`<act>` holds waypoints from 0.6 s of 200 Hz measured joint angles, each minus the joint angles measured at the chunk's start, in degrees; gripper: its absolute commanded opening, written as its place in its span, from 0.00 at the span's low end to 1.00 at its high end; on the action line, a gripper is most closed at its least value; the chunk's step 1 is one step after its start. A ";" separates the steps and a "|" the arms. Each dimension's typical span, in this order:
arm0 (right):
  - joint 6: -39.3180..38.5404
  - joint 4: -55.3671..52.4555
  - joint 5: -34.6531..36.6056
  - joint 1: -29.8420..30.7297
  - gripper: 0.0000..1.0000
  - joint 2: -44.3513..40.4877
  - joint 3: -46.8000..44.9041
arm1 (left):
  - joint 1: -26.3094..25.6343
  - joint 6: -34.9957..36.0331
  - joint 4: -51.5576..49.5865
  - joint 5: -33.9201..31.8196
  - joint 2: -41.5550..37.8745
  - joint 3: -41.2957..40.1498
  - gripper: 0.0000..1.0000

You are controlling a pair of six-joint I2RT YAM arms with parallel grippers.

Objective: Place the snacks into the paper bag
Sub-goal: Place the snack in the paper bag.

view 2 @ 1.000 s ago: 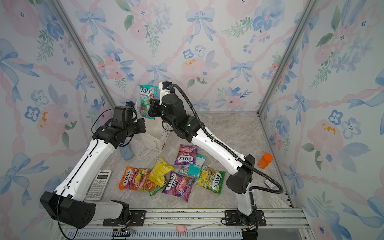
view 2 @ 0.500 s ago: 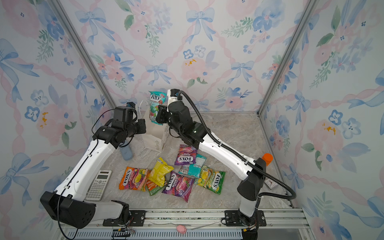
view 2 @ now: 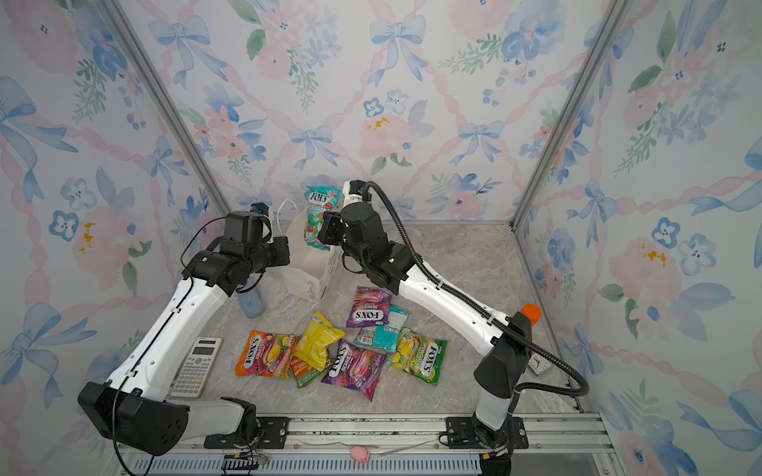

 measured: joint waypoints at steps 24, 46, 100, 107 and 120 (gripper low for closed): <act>1.44 -0.72 -0.96 -1.07 0.00 0.13 -0.61 | 0.00 0.00 0.00 0.02 0.00 0.00 0.00; 2.36 -1.22 -1.49 -1.55 0.00 0.13 -0.81 | 0.00 0.00 0.00 0.02 0.00 0.00 0.00; 4.61 -1.36 -4.11 -2.21 0.00 1.60 -1.05 | 0.00 0.00 0.00 0.63 0.00 -0.02 0.00; 4.76 -1.38 -4.57 -2.25 0.00 2.08 -1.05 | 0.00 0.00 0.00 0.66 0.00 0.00 0.00; 5.31 -1.44 -5.46 -2.27 0.00 3.08 -1.03 | 0.00 0.00 0.00 0.66 0.00 0.00 0.00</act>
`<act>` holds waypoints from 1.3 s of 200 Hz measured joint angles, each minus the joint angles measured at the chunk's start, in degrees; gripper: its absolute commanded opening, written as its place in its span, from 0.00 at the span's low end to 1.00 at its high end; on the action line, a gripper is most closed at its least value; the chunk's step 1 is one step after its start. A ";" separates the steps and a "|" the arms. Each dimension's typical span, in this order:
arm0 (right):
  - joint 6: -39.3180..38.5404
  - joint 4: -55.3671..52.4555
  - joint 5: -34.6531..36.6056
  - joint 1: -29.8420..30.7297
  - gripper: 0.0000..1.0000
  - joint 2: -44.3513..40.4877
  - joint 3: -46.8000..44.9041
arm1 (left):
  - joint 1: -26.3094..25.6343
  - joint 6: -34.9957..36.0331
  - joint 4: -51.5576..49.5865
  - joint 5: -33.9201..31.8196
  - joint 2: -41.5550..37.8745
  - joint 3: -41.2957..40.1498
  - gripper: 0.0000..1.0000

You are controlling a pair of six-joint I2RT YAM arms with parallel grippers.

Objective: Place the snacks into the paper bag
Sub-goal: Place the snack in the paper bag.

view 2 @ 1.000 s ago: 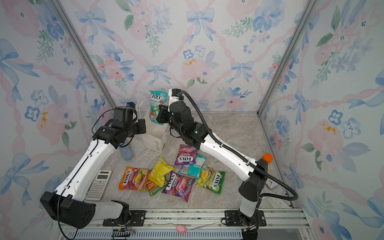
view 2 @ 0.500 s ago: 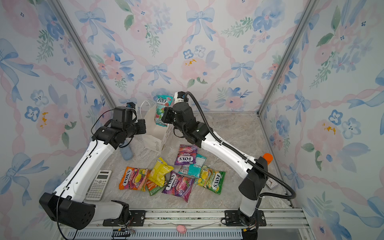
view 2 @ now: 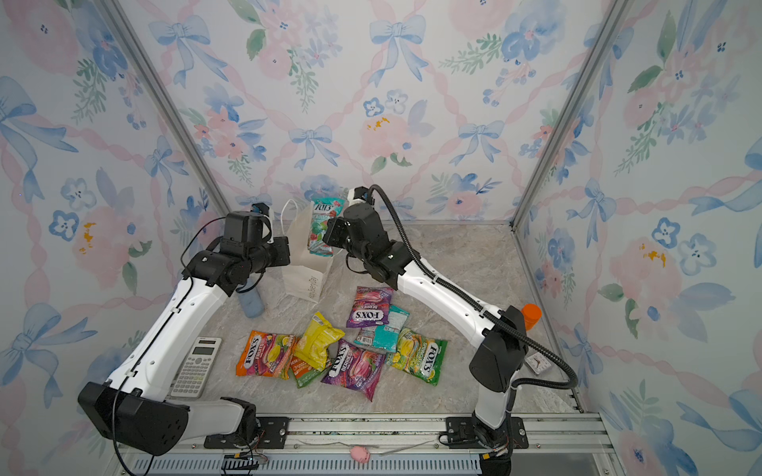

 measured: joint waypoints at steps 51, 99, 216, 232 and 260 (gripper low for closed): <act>1.70 -0.42 -2.82 0.00 0.01 2.89 0.07 | 0.00 0.00 0.00 0.63 0.00 -0.02 0.00; 1.64 -1.38 -6.14 -0.02 0.13 6.34 7.21 | 0.00 0.02 0.02 2.73 0.00 0.00 0.00; -7.54 -4.59 -11.06 -2.25 0.66 5.90 15.85 | 1.20 0.81 0.28 11.65 0.52 0.44 0.00; -9.57 -5.18 -11.23 -3.21 0.66 2.23 13.40 | 1.81 1.07 0.37 13.42 1.31 1.05 0.00; -11.39 -4.50 -11.61 -6.78 0.67 -8.52 4.55 | 2.45 1.11 0.31 16.33 2.58 2.29 0.00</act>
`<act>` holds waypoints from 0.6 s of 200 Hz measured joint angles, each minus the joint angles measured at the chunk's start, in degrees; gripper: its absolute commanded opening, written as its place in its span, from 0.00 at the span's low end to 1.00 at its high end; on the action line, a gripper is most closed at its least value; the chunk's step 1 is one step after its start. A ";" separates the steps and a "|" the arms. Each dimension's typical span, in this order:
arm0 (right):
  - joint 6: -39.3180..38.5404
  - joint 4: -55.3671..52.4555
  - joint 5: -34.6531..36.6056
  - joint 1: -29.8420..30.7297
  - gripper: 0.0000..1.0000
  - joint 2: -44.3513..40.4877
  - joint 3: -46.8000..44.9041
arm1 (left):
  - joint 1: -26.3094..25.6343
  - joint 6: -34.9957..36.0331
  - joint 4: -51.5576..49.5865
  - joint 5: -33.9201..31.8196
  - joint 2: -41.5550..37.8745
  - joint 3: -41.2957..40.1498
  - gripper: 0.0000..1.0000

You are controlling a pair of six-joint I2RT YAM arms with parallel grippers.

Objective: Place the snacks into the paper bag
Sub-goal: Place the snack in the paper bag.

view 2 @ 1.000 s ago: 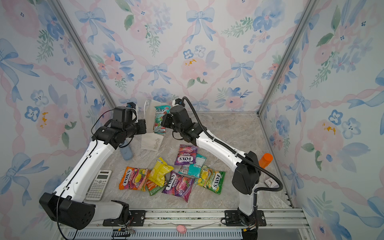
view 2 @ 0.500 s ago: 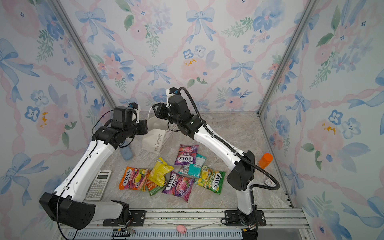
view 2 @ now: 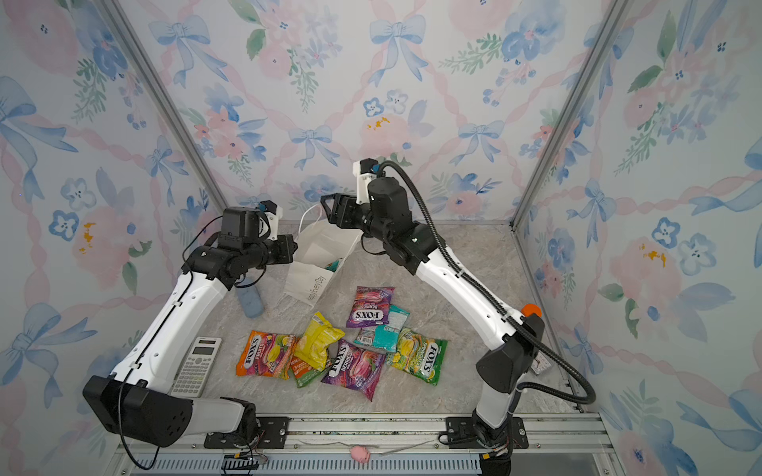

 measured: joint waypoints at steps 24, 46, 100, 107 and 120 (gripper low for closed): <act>-0.28 1.11 0.90 -4.55 0.67 -9.16 -8.87 | 0.13 0.00 -0.09 2.36 1.25 1.11 0.00; 0.28 1.27 1.11 -8.41 0.67 -13.29 -15.37 | 0.24 -0.02 0.15 4.44 1.79 1.31 0.00; 3.87 -3.15 -0.52 -13.07 0.65 -9.35 -23.12 | 0.50 0.00 0.35 5.11 1.86 1.29 0.00; 4.57 -3.17 -1.09 -13.11 0.65 -8.52 -23.74 | 0.50 0.00 0.35 5.11 1.86 1.29 0.00; 6.05 -2.97 -2.49 -13.11 0.64 -6.97 -24.59 | 0.50 0.00 0.35 5.11 1.86 1.29 0.00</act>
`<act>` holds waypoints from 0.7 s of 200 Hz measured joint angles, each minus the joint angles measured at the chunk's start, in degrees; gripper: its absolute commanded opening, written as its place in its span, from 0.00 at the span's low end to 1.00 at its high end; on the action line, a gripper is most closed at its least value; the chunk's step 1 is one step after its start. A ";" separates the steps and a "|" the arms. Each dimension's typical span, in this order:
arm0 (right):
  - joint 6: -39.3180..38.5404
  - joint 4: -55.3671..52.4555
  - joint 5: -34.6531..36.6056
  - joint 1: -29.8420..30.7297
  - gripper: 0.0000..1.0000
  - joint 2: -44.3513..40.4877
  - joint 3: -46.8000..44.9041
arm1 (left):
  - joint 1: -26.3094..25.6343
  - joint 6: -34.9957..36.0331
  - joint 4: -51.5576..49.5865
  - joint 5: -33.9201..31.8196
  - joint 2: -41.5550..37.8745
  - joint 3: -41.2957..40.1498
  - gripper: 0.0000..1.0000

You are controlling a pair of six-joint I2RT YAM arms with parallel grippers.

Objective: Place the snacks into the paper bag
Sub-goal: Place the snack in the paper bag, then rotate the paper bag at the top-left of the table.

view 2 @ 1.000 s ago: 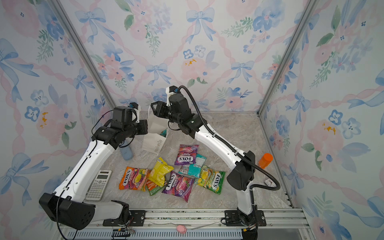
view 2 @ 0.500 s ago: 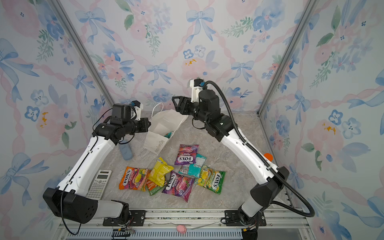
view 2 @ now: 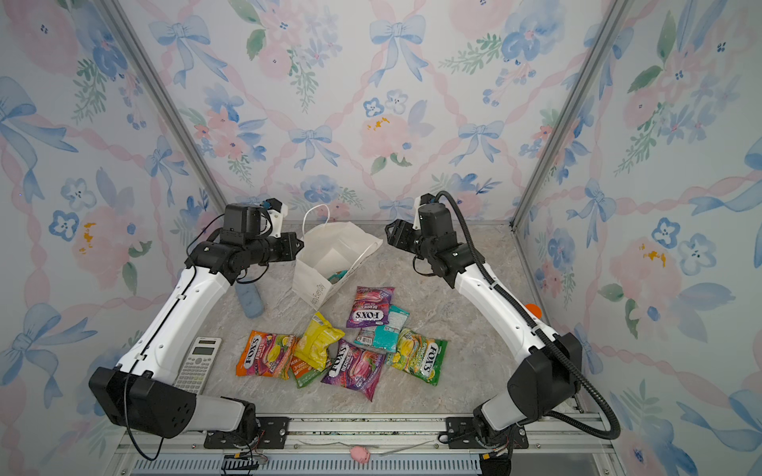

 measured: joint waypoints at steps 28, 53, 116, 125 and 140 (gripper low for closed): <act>2.86 1.01 -2.99 0.13 0.64 2.91 -0.31 | 0.00 0.02 0.07 0.00 0.00 -0.09 0.00; 4.24 2.08 -4.50 0.52 0.62 4.79 -0.17 | 0.02 0.50 0.15 0.00 0.00 -0.15 0.00; 6.34 3.85 -6.62 2.16 0.52 10.08 2.36 | 0.66 1.51 0.22 0.04 0.00 -0.39 0.00; 6.69 3.87 -6.91 2.38 0.49 10.56 3.13 | 0.70 1.62 0.26 0.02 0.00 -0.44 0.00; 6.88 3.98 -7.17 2.80 0.44 11.30 4.66 | 0.90 2.08 0.57 0.04 0.00 -0.57 0.00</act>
